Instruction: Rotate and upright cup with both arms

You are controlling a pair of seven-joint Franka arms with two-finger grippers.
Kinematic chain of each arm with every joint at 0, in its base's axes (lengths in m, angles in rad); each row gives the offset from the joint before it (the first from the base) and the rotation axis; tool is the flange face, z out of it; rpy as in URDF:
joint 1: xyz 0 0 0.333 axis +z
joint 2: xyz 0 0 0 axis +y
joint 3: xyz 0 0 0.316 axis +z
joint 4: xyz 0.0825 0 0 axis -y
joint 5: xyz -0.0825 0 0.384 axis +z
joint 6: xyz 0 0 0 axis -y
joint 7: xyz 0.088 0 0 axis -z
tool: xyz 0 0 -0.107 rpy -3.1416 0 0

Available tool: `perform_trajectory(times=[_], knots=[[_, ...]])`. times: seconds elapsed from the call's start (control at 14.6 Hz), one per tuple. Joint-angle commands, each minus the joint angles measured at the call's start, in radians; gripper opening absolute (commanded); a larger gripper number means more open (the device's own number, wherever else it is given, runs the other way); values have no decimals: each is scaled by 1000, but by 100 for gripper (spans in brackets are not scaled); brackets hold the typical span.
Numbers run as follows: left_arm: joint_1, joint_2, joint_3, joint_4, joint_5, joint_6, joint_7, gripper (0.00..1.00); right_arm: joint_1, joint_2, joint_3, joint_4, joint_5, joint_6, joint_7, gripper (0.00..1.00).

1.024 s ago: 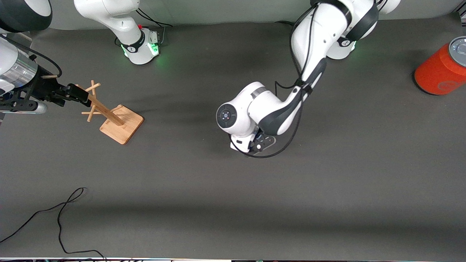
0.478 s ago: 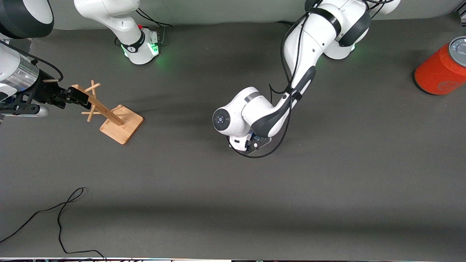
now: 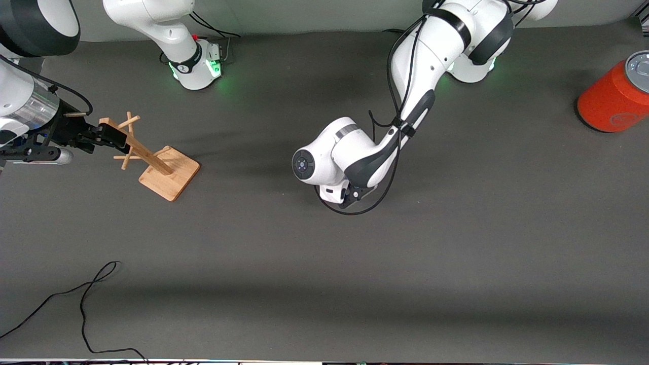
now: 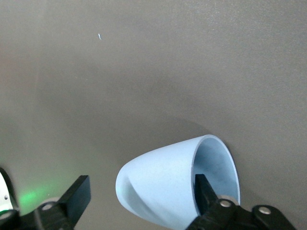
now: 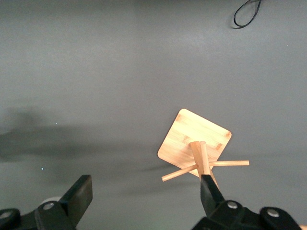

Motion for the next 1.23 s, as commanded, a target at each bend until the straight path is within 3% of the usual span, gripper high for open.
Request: perform_trajectory(times=[0.0, 0.2, 0.27, 0.75, 1.02, 1.16], knots=[[-14, -6, 11, 3, -26, -19, -33, 49, 6, -29, -1, -23, -10, 15, -24, 100], [-14, -7, 11, 3, -31, -24, -34, 7, 5, -29, -1, -25, -9, 43, -23, 100], [-14, -7, 11, 3, -31, -30, -34, 0, 6, -29, 2, -23, -9, 51, -21, 100], [12, -74, 8, 15, -28, -58, -7, 0, 6, -35, 3, -30, -18, 46, -24, 100], [82, -203, 3, 5, -102, -88, 88, 0, 9, -44, 8, -28, -24, 49, -24, 100], [139, -321, 5, -70, -156, -56, 142, 0, 35, -48, 8, -28, -27, 55, -23, 100]])
